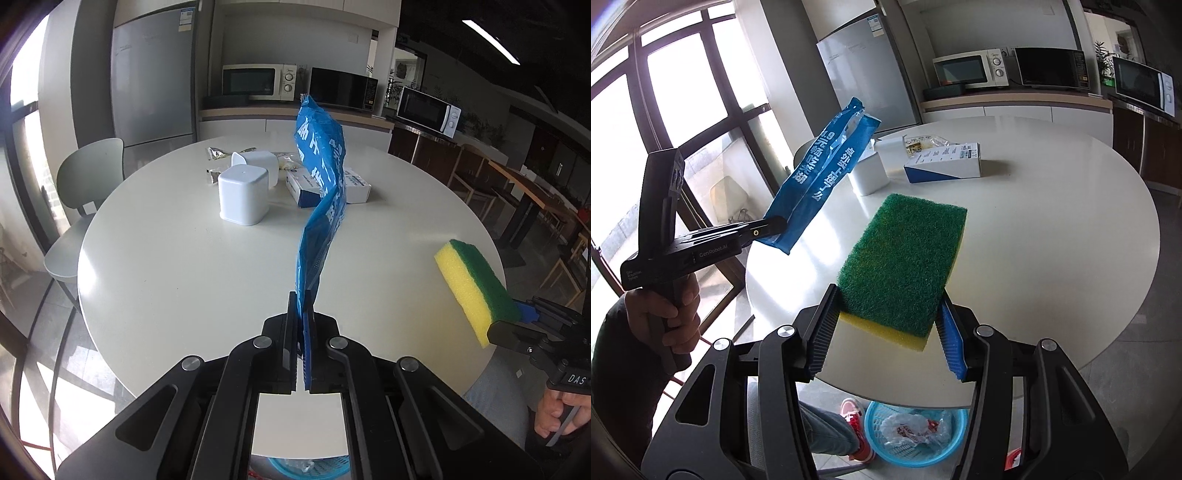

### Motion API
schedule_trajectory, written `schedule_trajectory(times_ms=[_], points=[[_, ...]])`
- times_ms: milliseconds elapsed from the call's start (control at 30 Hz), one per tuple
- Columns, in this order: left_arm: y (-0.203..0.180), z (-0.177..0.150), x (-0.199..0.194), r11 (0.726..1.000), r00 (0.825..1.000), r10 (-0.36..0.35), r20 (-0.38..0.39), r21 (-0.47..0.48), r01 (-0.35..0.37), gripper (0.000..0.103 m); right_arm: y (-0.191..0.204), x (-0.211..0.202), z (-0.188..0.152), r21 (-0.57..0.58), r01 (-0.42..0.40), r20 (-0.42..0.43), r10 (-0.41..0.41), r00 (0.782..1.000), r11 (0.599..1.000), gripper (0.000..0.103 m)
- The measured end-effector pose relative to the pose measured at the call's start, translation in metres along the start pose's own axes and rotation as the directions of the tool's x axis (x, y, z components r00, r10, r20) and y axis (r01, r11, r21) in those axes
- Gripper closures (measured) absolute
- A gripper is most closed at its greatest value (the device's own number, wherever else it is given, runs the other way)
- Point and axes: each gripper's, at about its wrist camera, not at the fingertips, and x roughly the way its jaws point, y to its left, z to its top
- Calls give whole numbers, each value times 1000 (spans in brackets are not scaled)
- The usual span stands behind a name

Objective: Collect trash
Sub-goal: 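Carry the blue package and sponge down over the blue wastebasket with both tools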

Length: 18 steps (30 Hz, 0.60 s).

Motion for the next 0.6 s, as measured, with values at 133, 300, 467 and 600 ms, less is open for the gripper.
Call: schedule_trajectory(times_ms=[133, 300, 467, 600], points=[[-10, -14, -23, 1000, 1000, -6, 24, -3, 6, 102, 7, -17, -8, -21, -15, 11, 16, 1000, 1000, 55], [-18, -36, -48, 1000, 999, -14, 36, -6, 14, 102, 18, -37, -23, -63, -29, 13, 30, 999, 998, 55], [-25, -58, -66, 1000, 999, -15, 32, -6, 15, 102, 20, -55, -36, -73, -22, 19, 23, 1000, 997, 55], [-31, -76, -80, 1000, 1000, -10, 23, 8, 10, 102, 21, -69, -45, -81, -24, 24, 26, 999, 996, 55]])
